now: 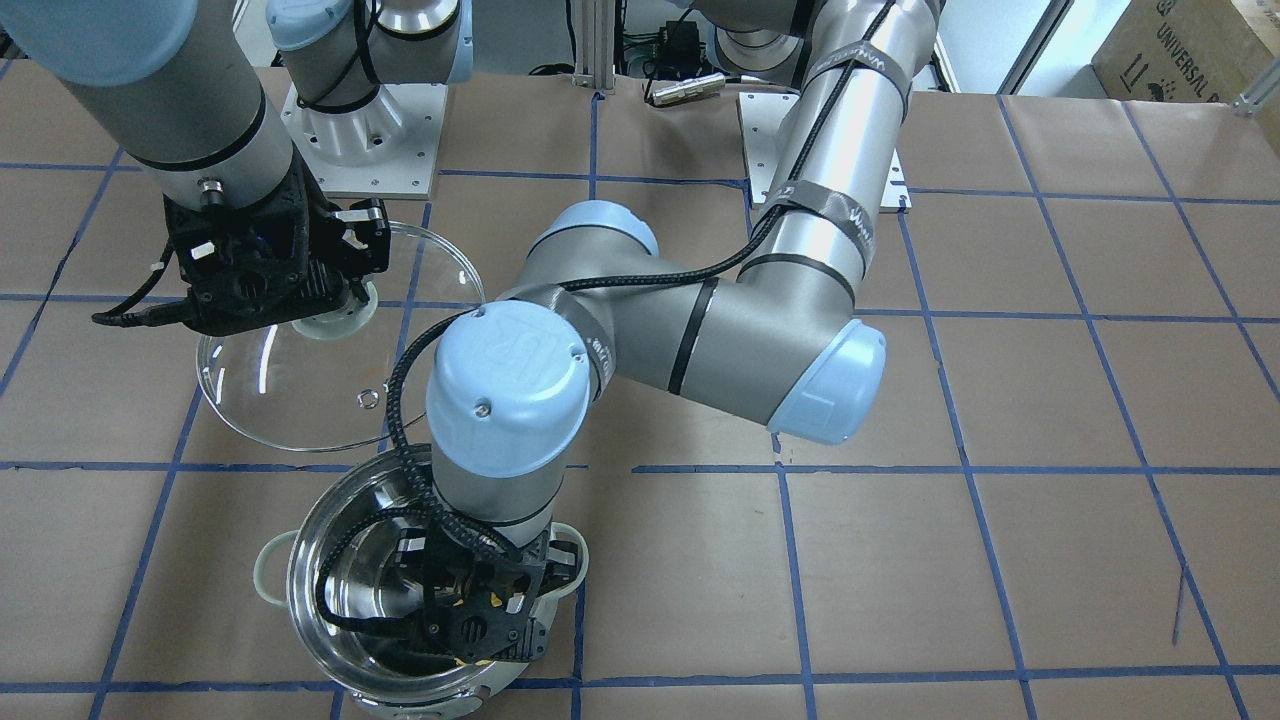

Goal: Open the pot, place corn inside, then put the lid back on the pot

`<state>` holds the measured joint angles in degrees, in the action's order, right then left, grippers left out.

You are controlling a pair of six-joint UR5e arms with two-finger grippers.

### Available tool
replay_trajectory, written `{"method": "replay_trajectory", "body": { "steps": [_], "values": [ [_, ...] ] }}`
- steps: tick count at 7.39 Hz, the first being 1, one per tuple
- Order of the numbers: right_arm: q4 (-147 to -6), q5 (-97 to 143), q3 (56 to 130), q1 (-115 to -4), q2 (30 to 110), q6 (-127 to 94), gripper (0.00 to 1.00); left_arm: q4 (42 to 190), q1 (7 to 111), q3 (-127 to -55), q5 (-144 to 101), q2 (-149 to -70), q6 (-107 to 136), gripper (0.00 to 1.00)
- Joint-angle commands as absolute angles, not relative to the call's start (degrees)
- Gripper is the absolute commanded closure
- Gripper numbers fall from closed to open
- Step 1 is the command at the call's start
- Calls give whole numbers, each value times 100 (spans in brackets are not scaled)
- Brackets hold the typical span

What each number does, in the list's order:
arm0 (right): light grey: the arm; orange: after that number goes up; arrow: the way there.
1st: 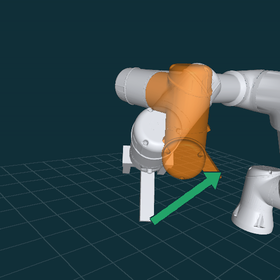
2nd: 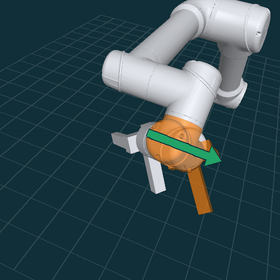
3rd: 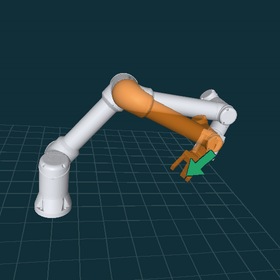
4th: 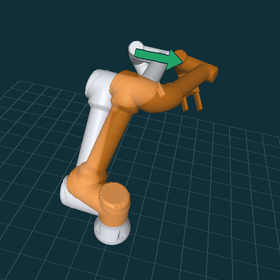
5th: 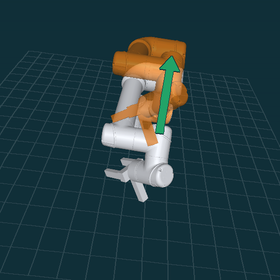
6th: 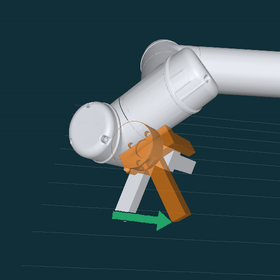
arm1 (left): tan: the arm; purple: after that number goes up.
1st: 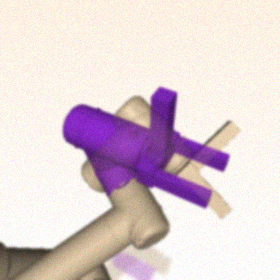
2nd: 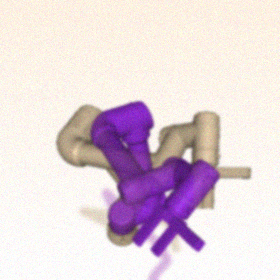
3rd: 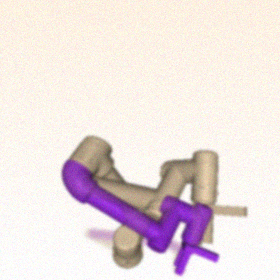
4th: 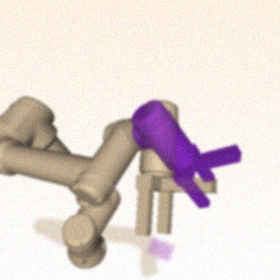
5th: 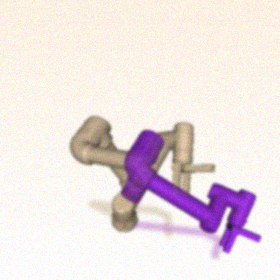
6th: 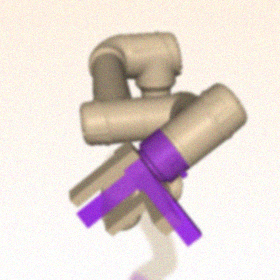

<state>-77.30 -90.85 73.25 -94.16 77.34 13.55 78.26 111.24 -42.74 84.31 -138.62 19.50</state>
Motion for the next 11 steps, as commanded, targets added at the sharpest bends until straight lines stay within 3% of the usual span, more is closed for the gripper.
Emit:
{"method": "replay_trajectory", "body": {
  "steps": [1, 2, 3, 4, 8, 11],
  "values": [
    [-7734, -9088, 7330, -9404, 7734, 1371, 75, 7840, 11215, -4043, 8411, -14124, 2039, 72],
    [-7734, -9114, 7330, -9404, 7726, 1371, 75, 7814, 11215, -4017, 8411, -14202, 2039, 58],
    [-7726, -9114, 7347, -9369, 7717, 1362, 76, 7787, 11215, -4017, 8446, -14273, 2039, 16],
    [-7726, -9053, 7374, -9273, 7699, 1371, 76, 7761, 11215, -4043, 8438, -14308, 2039, 0],
    [-8040, -9061, 7445, -9325, 7664, 1301, 76, 8101, 11031, -4148, 8455, -13968, 1899, 0],
    [-8797, -9035, 7016, -9448, 6876, 1301, 76, 8709, 10549, -4611, 8656, -13380, 1031, 0]
  ]
}}
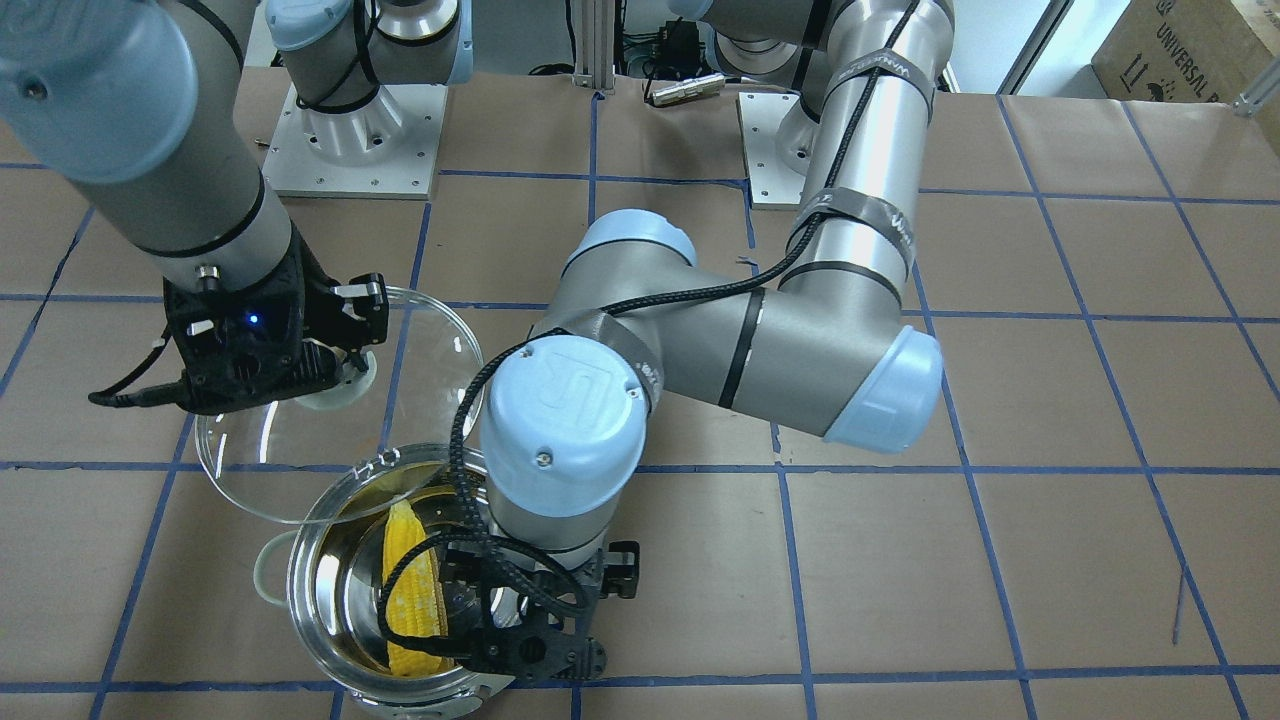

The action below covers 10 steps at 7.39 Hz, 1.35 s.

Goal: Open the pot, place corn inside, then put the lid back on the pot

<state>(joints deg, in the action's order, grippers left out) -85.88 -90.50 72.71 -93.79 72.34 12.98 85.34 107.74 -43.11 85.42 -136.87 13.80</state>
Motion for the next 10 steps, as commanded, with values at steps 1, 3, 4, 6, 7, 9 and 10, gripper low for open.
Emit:
{"method": "replay_trajectory", "body": {
  "steps": [1, 3, 4, 6, 7, 9, 10],
  "values": [
    [-8798, -9026, 6631, -9535, 6560, 1283, 76, 8710, 10312, -5067, 8666, -13012, 1011, 0],
    [-8815, -9009, 6006, -9790, 5909, 1257, 76, 8745, 9907, -6138, 9172, -12195, 967, 0],
    [-8815, -9017, 5690, -9835, 5619, 1248, 76, 8736, 9662, -6761, 9245, -11642, 714, 0],
    [-8789, -9088, 5353, -9835, 5283, 1257, 76, 8658, 9152, -8027, 9246, -10482, 99, 0],
    [-8798, -9079, 5370, -9835, 5195, 1266, 76, 8718, 9062, -8433, 9263, -9946, 18, 0],
    [-8798, -9026, 5370, -9791, 5115, 1283, 76, 8875, 8957, -8622, 9264, -9407, 18, 0],
    [-8798, -9026, 5361, -9791, 5115, 1283, 76, 9060, 8860, -8613, 9255, -9204, 18, 0]
  ]
}}
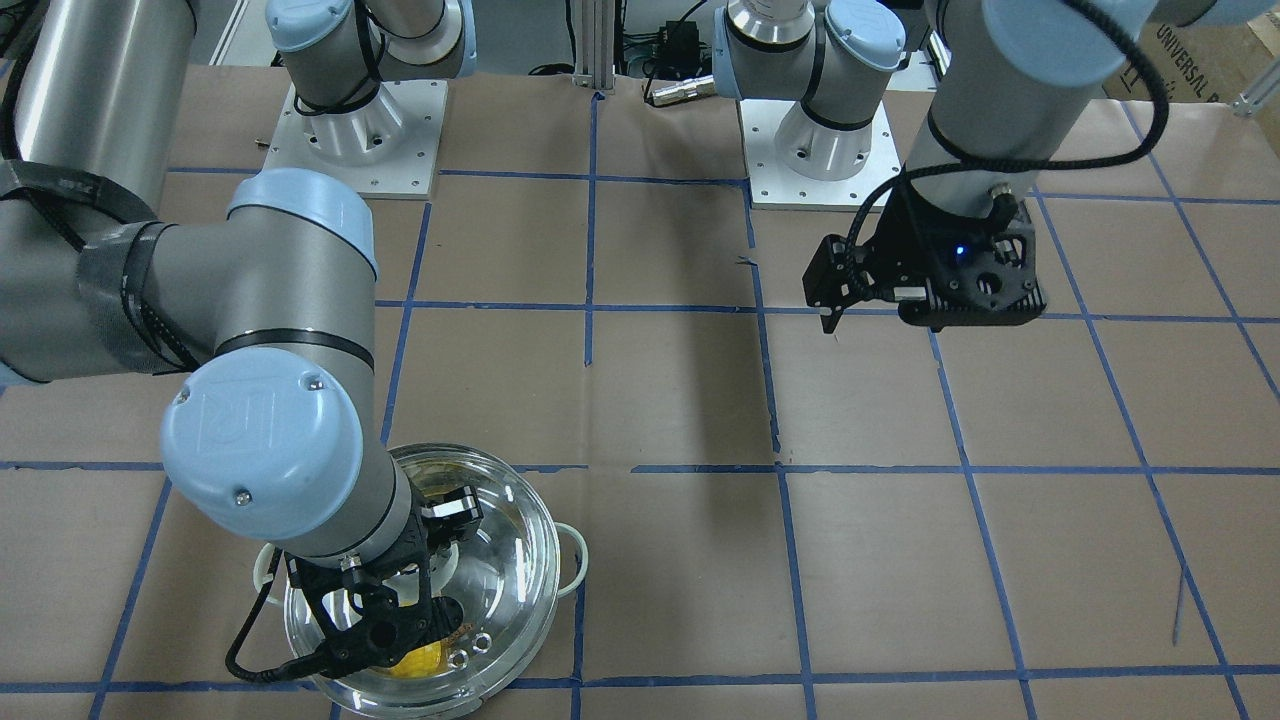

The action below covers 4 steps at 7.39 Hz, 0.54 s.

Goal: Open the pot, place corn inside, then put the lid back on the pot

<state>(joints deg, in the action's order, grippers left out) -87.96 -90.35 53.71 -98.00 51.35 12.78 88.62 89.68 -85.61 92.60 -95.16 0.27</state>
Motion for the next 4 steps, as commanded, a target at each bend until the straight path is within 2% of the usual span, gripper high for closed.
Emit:
{"method": "replay_trajectory", "body": {
  "steps": [1, 4],
  "values": [
    [-8798, -9035, 5370, -9782, 5115, 1301, 76, 9062, 8868, -8605, 9229, -9176, 18, 0],
    [-8798, -9044, 5361, -9773, 5115, 1318, 76, 9070, 8859, -8649, 9219, -9272, 18, 0]
  ]
}}
